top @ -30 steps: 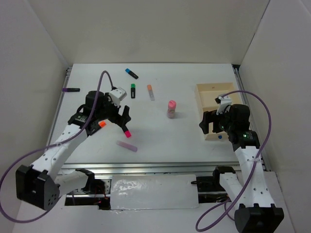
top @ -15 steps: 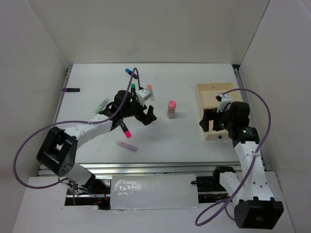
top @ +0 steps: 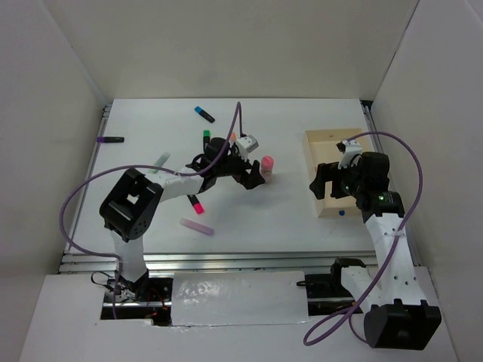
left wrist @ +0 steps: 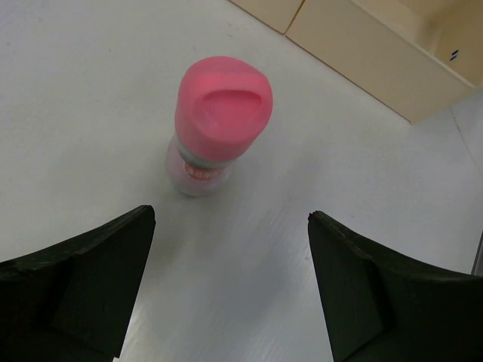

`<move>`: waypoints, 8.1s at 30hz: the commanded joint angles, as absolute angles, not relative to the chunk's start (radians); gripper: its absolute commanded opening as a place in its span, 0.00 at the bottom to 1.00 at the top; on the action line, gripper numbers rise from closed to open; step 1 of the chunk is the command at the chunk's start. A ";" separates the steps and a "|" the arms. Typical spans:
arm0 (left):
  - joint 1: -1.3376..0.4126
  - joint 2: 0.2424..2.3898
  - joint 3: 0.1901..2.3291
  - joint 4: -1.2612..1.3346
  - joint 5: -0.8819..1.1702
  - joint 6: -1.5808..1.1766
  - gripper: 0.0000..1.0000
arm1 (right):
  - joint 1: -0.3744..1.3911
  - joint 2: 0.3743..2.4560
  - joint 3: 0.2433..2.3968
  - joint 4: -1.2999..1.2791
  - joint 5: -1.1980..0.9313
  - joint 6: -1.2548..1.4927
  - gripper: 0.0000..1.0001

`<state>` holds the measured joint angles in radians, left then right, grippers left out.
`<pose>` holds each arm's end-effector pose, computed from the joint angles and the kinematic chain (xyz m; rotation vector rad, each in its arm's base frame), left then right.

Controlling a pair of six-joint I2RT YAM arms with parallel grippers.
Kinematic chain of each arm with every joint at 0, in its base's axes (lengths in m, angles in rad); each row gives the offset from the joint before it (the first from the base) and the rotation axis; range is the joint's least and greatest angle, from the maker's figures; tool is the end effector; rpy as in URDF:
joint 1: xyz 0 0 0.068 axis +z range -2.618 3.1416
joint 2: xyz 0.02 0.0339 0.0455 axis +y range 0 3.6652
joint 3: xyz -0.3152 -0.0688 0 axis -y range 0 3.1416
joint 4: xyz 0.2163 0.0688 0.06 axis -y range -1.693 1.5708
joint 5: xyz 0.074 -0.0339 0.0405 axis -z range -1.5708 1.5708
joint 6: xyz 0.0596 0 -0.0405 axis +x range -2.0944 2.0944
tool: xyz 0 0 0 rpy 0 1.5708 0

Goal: Sort the stationery into containers
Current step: Grab a piece of stationery with the left arm, then pass the stationery from the left arm to the right, then place the stationery into the container

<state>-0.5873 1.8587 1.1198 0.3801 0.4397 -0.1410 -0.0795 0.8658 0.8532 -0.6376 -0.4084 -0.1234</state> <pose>0.3435 -0.2592 0.2695 0.7366 1.8615 -0.9014 0.1367 0.0129 0.3329 -0.2701 2.1627 0.3378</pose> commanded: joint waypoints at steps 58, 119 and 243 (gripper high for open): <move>-0.797 1.286 0.955 0.297 0.237 0.564 0.00 | -0.094 0.828 1.057 -0.871 -0.543 -0.155 0.97; -1.203 1.399 0.623 1.083 -0.008 1.531 0.00 | 0.207 1.224 1.088 -0.520 -1.097 0.540 0.57; -0.310 1.137 1.200 -0.521 -0.069 -0.052 0.99 | -0.253 1.313 1.381 -0.856 -0.201 -0.414 0.76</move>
